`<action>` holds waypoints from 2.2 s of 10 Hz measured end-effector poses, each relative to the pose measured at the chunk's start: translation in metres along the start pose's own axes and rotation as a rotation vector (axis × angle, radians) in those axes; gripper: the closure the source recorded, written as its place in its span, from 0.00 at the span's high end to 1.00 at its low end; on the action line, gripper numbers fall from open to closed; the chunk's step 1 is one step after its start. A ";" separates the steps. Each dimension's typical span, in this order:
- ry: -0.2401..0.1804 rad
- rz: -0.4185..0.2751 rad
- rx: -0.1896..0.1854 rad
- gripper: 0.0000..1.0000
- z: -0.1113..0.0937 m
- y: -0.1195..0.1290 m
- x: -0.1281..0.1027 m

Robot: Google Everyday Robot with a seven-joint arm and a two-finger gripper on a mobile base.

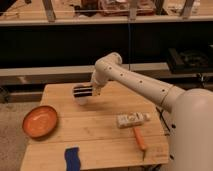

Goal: Place the eraser in the ceramic cup

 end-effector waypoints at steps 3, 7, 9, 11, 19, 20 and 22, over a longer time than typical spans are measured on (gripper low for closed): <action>0.011 0.008 -0.012 0.34 -0.004 -0.002 -0.007; 0.014 0.018 -0.028 0.16 -0.008 -0.010 -0.018; 0.008 0.035 -0.030 0.01 -0.011 -0.014 -0.018; 0.010 0.051 -0.031 0.00 -0.013 -0.016 -0.015; 0.058 0.123 -0.022 0.60 -0.017 -0.019 -0.004; 0.062 0.126 -0.020 0.74 -0.018 -0.019 -0.004; 0.077 0.144 -0.023 0.80 -0.019 -0.018 -0.001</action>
